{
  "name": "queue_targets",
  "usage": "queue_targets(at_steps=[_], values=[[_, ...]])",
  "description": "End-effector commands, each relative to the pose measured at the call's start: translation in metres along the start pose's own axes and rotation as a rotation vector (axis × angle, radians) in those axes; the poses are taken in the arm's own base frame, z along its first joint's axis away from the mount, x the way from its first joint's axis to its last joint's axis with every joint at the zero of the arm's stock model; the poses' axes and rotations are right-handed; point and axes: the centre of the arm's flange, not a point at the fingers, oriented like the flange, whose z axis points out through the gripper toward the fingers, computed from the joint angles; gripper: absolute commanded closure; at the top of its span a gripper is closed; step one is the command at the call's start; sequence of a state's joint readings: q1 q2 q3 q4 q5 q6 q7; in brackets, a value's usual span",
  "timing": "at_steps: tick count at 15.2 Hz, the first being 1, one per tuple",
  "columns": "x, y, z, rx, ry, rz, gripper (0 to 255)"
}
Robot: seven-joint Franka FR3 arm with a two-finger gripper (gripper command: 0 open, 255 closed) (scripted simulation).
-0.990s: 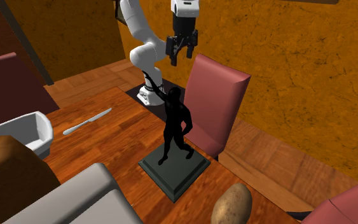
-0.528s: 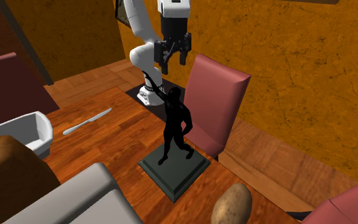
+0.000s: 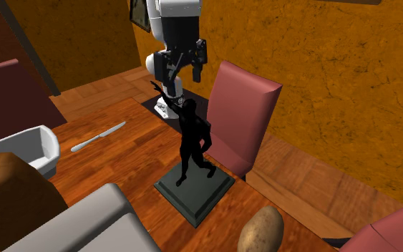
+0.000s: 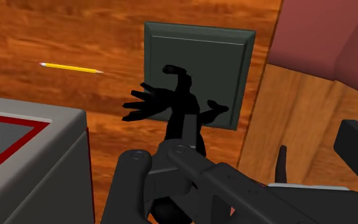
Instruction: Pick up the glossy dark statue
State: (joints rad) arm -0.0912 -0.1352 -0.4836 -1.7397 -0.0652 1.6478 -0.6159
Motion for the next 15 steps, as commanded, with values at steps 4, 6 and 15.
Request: queue_targets(at_steps=[4,6,15], values=[[0.012,0.03,0.007,-0.003,0.008,-0.008,0],[0.012,0.029,0.017,-0.003,0.008,-0.008,0],[0.012,0.03,0.036,-0.003,0.008,-0.008,255]])
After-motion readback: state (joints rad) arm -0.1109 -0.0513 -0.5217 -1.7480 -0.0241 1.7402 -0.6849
